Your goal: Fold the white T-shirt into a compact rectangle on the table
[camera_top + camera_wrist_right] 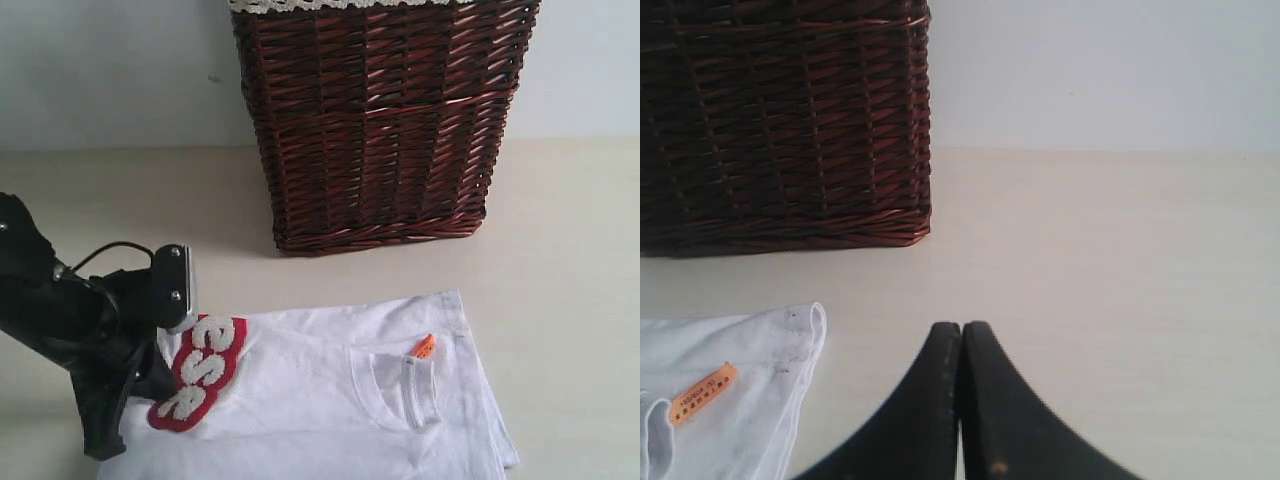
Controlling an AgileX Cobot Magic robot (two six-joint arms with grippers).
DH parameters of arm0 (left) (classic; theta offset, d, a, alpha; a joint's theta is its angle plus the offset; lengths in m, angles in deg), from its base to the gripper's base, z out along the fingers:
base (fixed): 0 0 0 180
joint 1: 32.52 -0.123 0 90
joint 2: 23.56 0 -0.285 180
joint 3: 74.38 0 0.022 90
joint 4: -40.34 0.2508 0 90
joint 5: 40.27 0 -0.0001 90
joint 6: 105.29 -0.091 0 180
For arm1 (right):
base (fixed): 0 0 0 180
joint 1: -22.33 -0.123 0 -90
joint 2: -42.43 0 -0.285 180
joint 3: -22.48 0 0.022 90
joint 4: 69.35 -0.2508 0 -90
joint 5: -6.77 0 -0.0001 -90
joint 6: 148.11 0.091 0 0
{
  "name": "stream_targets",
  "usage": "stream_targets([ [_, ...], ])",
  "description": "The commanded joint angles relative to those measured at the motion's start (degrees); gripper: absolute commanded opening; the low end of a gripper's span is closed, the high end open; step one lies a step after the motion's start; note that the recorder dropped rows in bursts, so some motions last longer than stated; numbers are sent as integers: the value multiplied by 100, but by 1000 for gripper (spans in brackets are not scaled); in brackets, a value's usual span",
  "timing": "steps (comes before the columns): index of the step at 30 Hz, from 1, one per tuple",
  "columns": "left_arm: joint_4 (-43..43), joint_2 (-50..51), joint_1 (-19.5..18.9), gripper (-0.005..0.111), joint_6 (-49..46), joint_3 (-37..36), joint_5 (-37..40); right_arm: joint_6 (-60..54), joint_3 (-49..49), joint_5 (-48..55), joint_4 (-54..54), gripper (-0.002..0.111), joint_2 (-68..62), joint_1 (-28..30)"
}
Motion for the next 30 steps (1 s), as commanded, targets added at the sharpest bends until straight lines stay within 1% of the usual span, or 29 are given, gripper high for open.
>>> stream_targets([
  [1,-569,-508,16,0,-298,-24,-320,-11,25,-78,17,0,37,-1],
  [4,-1580,-630,39,0,-1122,-24,-237,-11,25,-78,17,0,37,-1],
  [7,-2614,-615,194,0,-2123,-24,-29,-11,25,-78,17,0,37,-1],
  [8,-3025,-579,312,0,-2551,-24,42,-11,25,-78,17,0,37,-1],
  [10,-3440,-524,532,0,-3090,-24,108,-11,25,-78,17,0,37,-1],
  [12,-3780,-464,768,0,-3450,-24,-3,-11,25,-78,17,0,37,-1],
  [13,-3902,-438,868,0,-3516,-24,-199,-11,25,-78,17,0,37,-1],
  [15,-4505,-438,1015,0,-3516,-24,-867,-11,25,-78,17,0,37,-1],
  [17,-5440,-548,1103,0,-3516,-1,-1859,-11,25,-78,17,0,37,-1],
  [18,-5710,-625,1106,0,-3516,11,-2075,-11,25,-78,17,0,37,-1],
  [20,-6671,-919,1067,0,-3516,24,-2706,-11,25,-78,17,0,37,-1],
  [22,-6703,-1292,922,0,-3454,24,-2978,-11,25,-78,17,0,37,-1],
  [25,-6703,-1906,581,0,-3413,24,-3112,-11,25,-78,17,0,37,-1],
  [27,-6703,-2458,345,0,-3260,24,-3128,-11,25,-78,17,0,37,-1],
  [30,-6703,-3436,128,0,-3010,24,-3388,-11,25,-78,17,0,37,-1],
])
